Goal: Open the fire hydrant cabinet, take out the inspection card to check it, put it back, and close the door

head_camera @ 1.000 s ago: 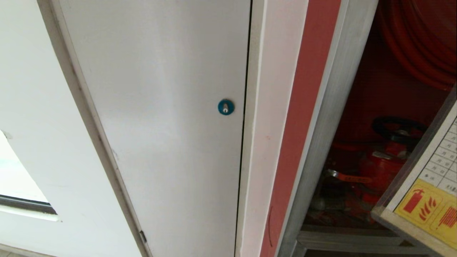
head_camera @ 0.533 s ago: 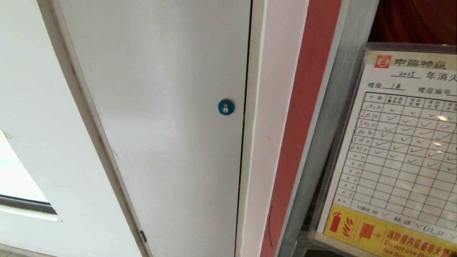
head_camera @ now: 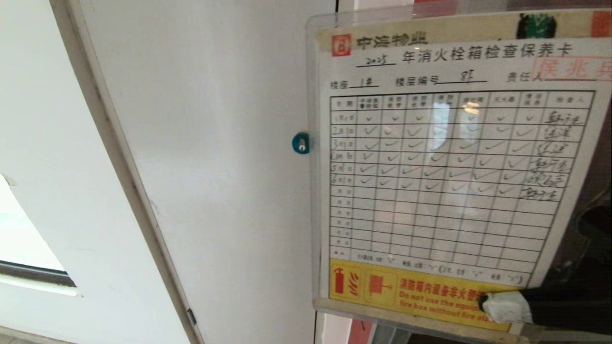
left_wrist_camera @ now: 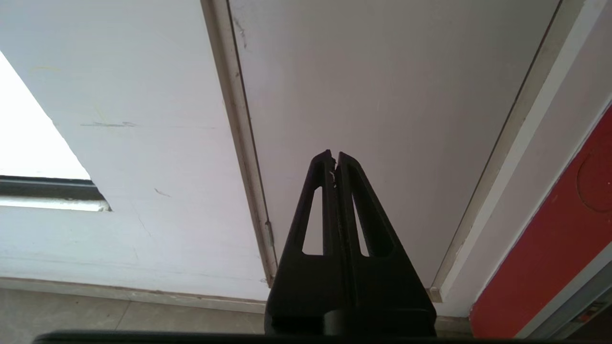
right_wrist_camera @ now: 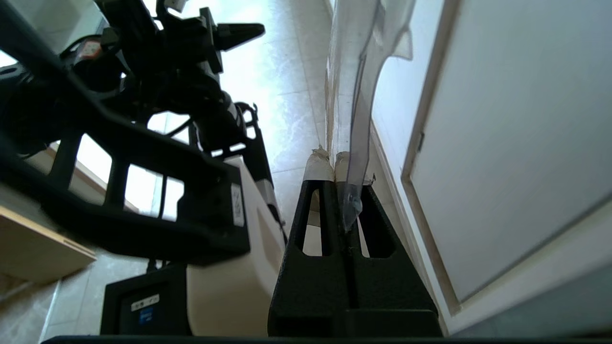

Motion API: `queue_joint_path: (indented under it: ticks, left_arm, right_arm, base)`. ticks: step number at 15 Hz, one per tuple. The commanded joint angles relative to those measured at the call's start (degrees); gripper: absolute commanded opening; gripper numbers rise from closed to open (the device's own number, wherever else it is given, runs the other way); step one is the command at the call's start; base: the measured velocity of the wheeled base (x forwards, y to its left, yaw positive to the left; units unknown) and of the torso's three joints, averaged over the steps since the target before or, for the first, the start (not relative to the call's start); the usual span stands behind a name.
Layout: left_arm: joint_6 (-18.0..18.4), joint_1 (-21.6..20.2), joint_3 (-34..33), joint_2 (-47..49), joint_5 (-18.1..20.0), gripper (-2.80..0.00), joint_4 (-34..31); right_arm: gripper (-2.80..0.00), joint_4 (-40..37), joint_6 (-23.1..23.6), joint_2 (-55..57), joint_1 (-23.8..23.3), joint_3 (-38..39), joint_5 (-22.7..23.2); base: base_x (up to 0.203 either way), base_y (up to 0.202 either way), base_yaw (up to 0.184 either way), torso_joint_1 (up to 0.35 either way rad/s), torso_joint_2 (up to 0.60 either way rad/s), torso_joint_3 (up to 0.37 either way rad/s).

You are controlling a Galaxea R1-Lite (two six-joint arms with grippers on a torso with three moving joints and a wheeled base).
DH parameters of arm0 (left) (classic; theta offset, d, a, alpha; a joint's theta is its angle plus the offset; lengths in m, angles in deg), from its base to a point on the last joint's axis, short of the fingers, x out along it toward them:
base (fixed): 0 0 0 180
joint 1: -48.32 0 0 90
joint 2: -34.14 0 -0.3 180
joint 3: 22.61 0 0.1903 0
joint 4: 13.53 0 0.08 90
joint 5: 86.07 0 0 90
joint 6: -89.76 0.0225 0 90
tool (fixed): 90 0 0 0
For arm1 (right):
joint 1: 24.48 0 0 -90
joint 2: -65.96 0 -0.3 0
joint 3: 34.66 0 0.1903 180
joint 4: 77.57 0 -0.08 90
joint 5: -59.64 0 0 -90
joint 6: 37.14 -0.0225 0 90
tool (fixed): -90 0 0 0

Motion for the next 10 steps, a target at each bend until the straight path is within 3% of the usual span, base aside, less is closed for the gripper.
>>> queue_joint_path:
  ticks: [1,10]
  left_arm:
    - [0.02,0.0,-0.01,0.07,0.02,-2.8,0.0]
    - [0.02,0.0,-0.01,0.01,0.02,-2.8,0.0]
  right_arm:
    - [-2.8,1.9,0.05,4.83,1.28,-0.3,0.17]
    - [-2.8,5.15,-0.29,6.14,2.6,0.83,0.52]
  base:
    - [0.0,0.0,0.0,0.0,0.0,0.0]
    - [0.0,0.0,0.0,0.0,0.0,0.0]
